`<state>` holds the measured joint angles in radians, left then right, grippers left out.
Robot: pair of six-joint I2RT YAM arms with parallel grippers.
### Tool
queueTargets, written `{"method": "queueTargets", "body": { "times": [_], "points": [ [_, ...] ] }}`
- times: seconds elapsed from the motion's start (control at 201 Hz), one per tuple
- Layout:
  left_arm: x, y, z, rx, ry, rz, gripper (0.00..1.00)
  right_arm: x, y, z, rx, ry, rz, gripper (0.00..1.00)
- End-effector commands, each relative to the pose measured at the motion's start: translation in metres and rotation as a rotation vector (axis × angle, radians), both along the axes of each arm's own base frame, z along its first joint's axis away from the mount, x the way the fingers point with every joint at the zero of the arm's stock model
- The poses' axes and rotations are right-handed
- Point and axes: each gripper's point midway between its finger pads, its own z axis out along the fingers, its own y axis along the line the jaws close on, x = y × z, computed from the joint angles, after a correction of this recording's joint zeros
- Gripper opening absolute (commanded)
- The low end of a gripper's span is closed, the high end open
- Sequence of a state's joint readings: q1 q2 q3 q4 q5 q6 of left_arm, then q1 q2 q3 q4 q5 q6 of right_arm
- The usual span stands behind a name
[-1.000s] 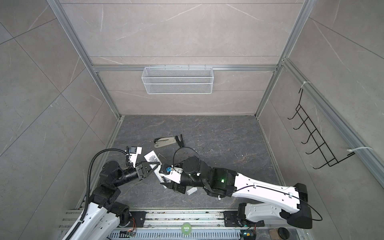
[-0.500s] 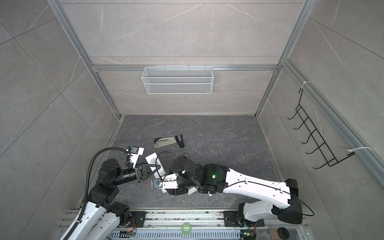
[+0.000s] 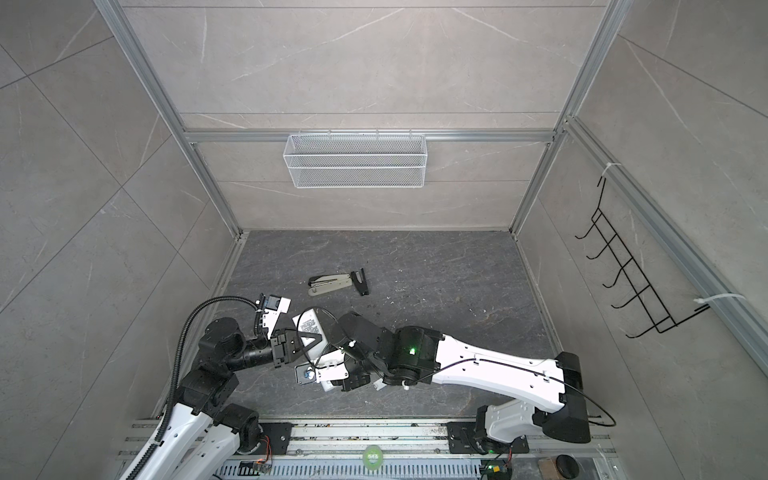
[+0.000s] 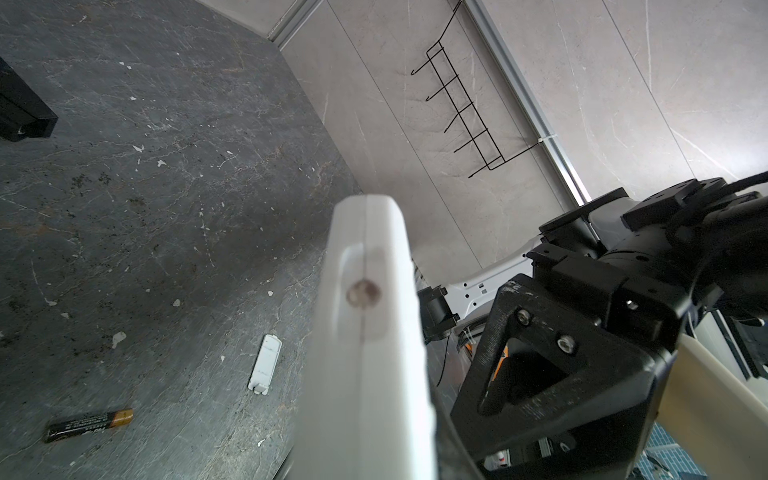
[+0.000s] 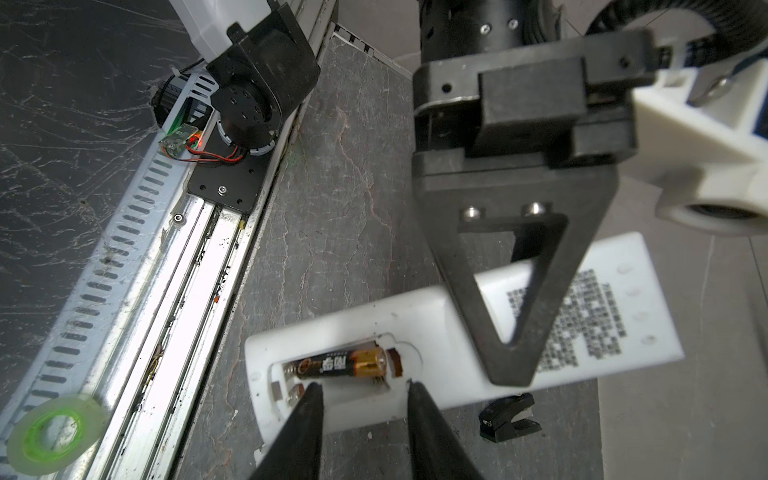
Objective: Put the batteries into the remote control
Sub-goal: 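Lower the battery into the remote's battery compartment with the right gripper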
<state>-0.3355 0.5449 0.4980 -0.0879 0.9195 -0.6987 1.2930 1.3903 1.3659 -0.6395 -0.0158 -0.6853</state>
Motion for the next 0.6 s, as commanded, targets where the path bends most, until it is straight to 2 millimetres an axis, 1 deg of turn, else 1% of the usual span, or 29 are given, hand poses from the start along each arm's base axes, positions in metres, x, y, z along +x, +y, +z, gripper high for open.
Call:
{"method": "queueTargets", "body": {
  "times": [0.0, 0.359, 0.488, 0.593],
  "points": [
    [-0.007, -0.001, 0.023, -0.024, -0.087, -0.036, 0.0, 0.0, 0.006, 0.004, -0.001, -0.018, 0.015, 0.36],
    [-0.007, -0.001, 0.024, -0.026, -0.088, -0.039, 0.0, 0.001, 0.011, -0.007, -0.038, -0.024, 0.022, 0.29],
    [-0.007, -0.001, 0.024, -0.026, -0.088, -0.039, 0.0, 0.002, 0.012, -0.011, -0.054, -0.031, 0.022, 0.21],
    [-0.007, -0.001, 0.024, -0.028, -0.088, -0.04, 0.0, 0.002, 0.012, -0.015, -0.068, -0.035, 0.022, 0.18]
  ]
}}
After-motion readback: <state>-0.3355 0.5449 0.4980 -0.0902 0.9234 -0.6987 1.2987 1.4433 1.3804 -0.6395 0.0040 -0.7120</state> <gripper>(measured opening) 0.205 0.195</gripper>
